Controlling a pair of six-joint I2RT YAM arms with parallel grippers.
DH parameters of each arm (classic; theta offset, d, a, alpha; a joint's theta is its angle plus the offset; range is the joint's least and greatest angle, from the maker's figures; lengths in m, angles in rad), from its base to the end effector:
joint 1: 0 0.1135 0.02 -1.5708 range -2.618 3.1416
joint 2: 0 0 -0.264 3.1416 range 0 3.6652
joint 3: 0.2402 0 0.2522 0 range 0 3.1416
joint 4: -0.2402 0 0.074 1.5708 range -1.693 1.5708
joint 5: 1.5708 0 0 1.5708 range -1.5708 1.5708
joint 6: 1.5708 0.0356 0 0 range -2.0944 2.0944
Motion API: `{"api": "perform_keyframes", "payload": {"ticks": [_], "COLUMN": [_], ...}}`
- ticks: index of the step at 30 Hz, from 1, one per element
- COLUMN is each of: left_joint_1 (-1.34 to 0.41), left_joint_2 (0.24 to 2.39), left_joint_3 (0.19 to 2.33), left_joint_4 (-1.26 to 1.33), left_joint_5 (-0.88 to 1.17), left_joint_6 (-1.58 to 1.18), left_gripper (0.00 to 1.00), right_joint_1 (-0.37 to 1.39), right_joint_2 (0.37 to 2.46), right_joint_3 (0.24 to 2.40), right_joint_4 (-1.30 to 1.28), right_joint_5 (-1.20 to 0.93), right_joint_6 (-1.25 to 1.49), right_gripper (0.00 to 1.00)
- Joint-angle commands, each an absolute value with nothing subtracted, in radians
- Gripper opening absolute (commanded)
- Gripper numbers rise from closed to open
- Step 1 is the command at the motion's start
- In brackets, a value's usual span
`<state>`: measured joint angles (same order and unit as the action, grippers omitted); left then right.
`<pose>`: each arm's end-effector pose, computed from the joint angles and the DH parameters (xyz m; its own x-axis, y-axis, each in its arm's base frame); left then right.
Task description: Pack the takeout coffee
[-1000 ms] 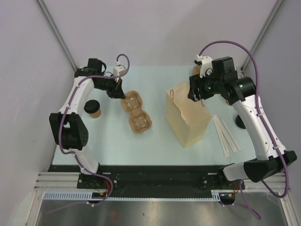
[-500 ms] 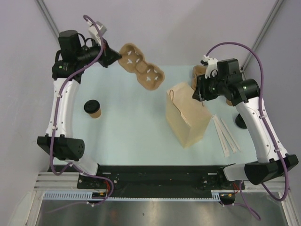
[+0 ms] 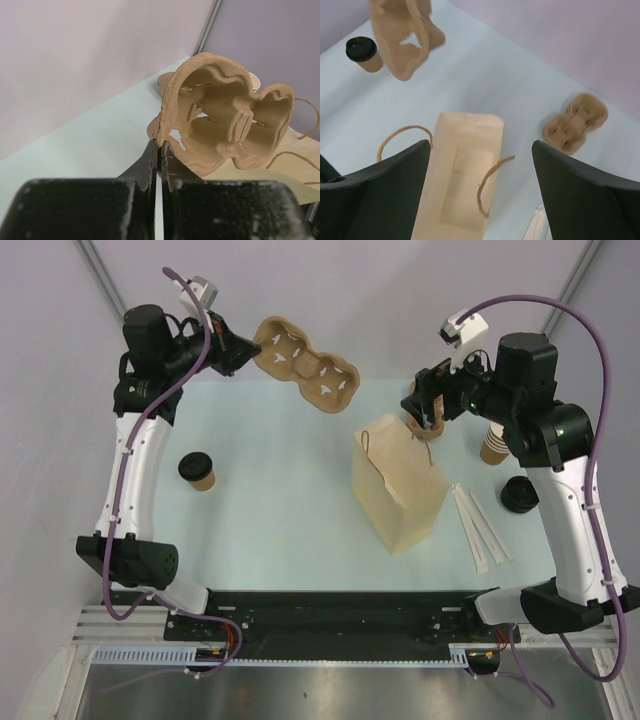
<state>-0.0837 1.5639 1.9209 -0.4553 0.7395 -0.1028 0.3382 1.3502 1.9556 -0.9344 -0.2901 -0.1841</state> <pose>0.3234 -0.0512 0.5095 -0.1722 -0.0616 -0.9831 0.7162 0.6774 -0.1679 0.2153 0.0865 0.5249 -0.1947 -0.2544 -0.9473 -0.6194 0.7807 -0.0824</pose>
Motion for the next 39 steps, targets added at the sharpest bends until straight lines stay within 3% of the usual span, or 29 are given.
{"api": "perform_keyframes", "payload": {"ticks": [1,10,21,26,33,39], "left_joint_1": [-0.072,0.032,0.094,0.101,0.109,0.117], "left_joint_2": [1.49,1.422,1.358,1.35,1.361,1.367], "left_joint_3": [1.873,1.75,1.626,1.6,1.597,1.594], "left_joint_4": [-0.407,-0.399,-0.379,-0.37,-0.367,-0.379], "left_joint_5": [0.695,0.709,0.718,0.716,0.729,0.744], "left_joint_6": [-0.146,-0.19,-0.184,-0.181,-0.187,-0.186], "left_gripper": [0.0,0.0,0.0,0.0,0.0,0.0], "right_joint_1": [0.345,0.299,0.311,0.339,0.36,0.385], "right_joint_2": [1.423,1.665,1.874,1.885,1.92,1.965], "right_joint_3": [1.996,2.142,2.367,2.323,2.286,2.286], "right_joint_4": [-0.821,-0.87,-1.308,-1.414,-1.344,-1.339], "right_joint_5": [-0.347,-0.455,-0.587,-0.568,-0.512,-0.494], "right_joint_6": [-0.337,-0.572,-0.928,-1.066,-1.072,-1.078], "right_gripper": [0.86,0.82,0.75,0.73,0.72,0.62]}}
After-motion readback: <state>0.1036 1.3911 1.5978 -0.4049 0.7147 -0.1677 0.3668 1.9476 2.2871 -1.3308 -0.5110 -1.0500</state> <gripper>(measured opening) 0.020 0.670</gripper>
